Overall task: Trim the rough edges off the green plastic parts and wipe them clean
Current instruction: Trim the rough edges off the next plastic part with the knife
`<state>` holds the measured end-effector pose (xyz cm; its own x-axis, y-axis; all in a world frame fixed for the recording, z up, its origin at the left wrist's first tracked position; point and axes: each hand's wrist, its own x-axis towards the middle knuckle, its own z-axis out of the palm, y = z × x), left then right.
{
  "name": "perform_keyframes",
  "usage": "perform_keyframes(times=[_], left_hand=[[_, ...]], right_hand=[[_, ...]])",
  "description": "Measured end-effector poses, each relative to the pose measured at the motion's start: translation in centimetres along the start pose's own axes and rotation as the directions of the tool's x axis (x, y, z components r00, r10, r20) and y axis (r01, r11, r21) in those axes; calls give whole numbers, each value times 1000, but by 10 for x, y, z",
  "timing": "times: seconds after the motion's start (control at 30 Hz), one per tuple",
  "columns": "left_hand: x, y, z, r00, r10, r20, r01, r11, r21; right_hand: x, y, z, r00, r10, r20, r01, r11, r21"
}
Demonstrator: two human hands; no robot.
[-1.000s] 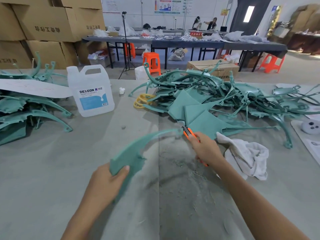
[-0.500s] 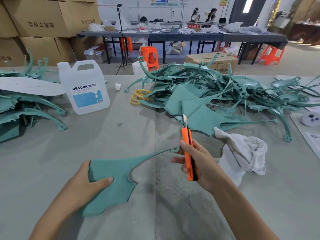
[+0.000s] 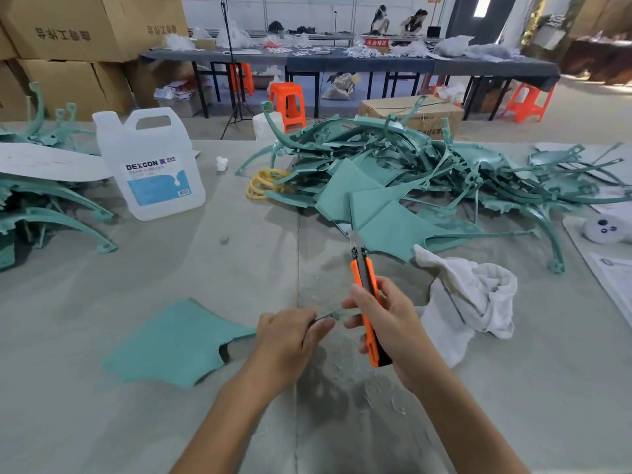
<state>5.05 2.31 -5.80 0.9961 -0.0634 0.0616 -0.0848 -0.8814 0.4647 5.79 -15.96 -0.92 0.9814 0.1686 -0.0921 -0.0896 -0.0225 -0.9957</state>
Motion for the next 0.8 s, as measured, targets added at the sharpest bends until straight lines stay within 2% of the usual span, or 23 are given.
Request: perform_keyframes(times=[0.2,0.57,0.7,0.8], left_hand=[[-5,-12,16,998,63,1,-63,994,-90],[14,-7,9,994,-81,67,89,989,-115],[16,-2,8,992,-107,70,115,985,-128],[17,-1,8,991,-125,54,132,982,-133]], right_hand=[[-25,23,-22,996,-51,-73,37,983,-181],[-43,43,-7,996,-77,-37,43,828,-559],[-46,39,5,996,-80,-49,36,808,-588],[-46,36,11,994,-72,-76,18,833,-554]])
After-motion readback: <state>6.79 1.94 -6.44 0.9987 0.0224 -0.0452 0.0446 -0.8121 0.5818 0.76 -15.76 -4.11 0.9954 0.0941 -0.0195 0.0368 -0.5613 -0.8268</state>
